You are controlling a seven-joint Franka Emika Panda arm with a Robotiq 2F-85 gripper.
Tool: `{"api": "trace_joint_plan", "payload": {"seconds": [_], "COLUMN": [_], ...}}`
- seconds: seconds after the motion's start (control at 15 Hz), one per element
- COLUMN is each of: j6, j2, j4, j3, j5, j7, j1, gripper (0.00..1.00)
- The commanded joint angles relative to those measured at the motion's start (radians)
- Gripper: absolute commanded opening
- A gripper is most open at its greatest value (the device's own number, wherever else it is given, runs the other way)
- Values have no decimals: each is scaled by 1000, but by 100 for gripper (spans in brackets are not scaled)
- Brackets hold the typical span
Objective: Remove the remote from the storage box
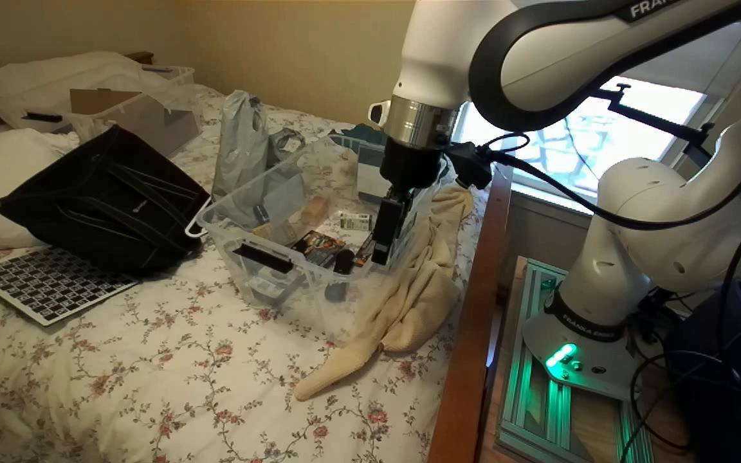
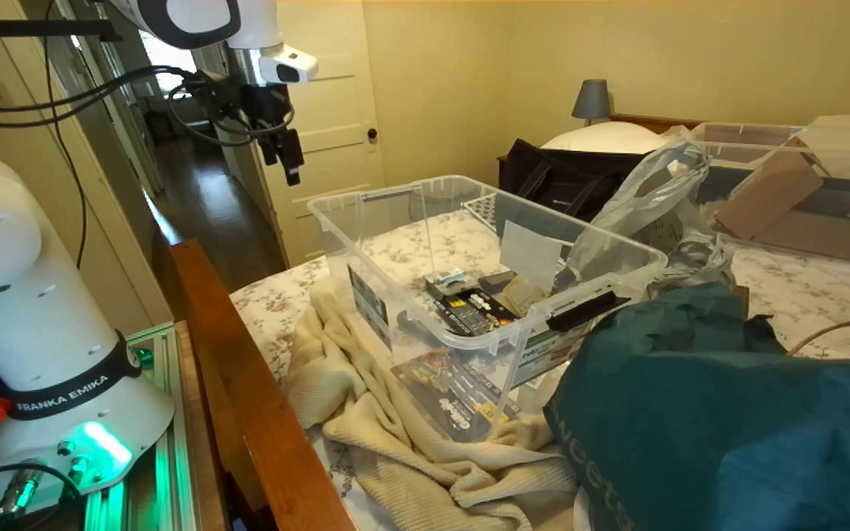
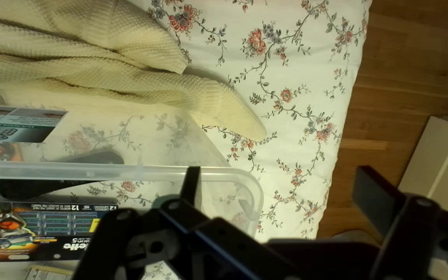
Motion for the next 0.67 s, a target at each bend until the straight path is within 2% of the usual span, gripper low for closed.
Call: {"api": "trace_joint_plan", "payload": {"seconds": [0.0,0.07,0.6], "j6": [-3,-3,-19], "j2": [-1,-1,190], "j4": [2,2,174], "j3": [4,4,60], "j5": [2,2,-237], "j7": [-2,-2,336], "j1": [-5,-5,-226], "gripper": [100,100,100]}}
